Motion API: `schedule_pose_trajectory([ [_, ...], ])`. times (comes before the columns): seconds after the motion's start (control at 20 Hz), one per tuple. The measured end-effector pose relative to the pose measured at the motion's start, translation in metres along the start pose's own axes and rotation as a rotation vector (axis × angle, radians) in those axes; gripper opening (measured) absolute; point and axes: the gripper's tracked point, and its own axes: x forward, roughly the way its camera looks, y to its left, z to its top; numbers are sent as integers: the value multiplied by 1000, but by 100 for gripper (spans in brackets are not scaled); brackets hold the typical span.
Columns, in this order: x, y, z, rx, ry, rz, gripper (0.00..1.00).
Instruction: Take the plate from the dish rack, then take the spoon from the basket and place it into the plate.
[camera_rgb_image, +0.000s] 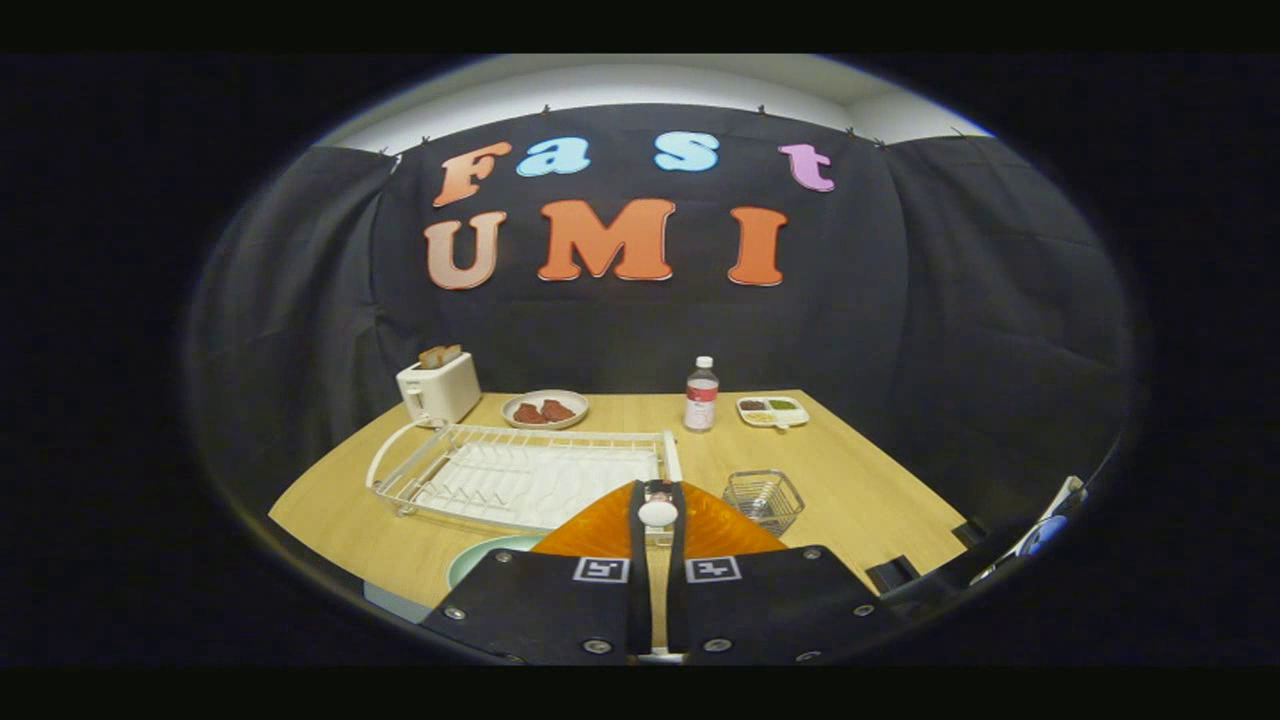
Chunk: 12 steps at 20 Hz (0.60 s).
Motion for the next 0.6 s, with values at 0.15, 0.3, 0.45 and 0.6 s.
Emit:
schedule_pose_trajectory([
  [0.15, -10, 29, -7, -26, 7, 69, 6],
  [0.3, -17, 54, -22, -38, 36, 130, 6],
  [0.45, -21, 74, -37, -47, 62, 183, 6],
  [0.6, -21, 89, -49, -68, 80, 233, 6],
])
